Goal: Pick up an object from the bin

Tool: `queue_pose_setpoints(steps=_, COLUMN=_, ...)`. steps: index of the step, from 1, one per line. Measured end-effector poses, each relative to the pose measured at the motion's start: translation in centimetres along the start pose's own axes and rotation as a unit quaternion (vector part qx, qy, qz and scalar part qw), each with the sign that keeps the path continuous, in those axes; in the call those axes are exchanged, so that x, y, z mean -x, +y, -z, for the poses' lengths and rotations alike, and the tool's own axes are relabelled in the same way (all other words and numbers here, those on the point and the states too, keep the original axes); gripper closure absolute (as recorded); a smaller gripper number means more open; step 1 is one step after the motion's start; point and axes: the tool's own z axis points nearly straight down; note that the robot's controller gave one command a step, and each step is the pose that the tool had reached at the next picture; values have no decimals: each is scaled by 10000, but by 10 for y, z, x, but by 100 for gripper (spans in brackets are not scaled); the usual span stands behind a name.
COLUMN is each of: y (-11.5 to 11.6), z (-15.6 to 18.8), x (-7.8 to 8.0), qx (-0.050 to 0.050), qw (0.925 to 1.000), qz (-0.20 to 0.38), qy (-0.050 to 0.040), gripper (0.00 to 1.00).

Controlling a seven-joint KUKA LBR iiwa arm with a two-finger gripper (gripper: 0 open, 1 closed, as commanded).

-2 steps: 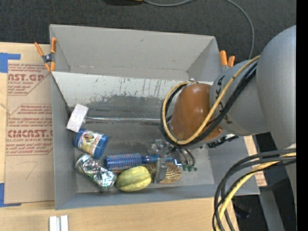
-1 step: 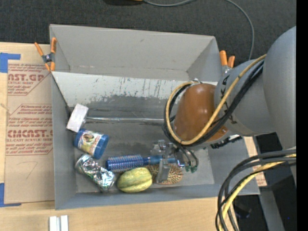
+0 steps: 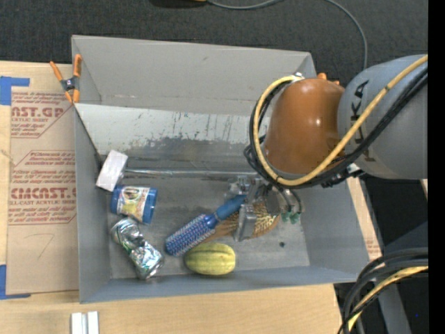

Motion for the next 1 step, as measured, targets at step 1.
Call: queue_pose_setpoints(steps=1, y=-18, z=74, x=25, qx=-7, qw=10000, qz=92, qy=-4, gripper=100)
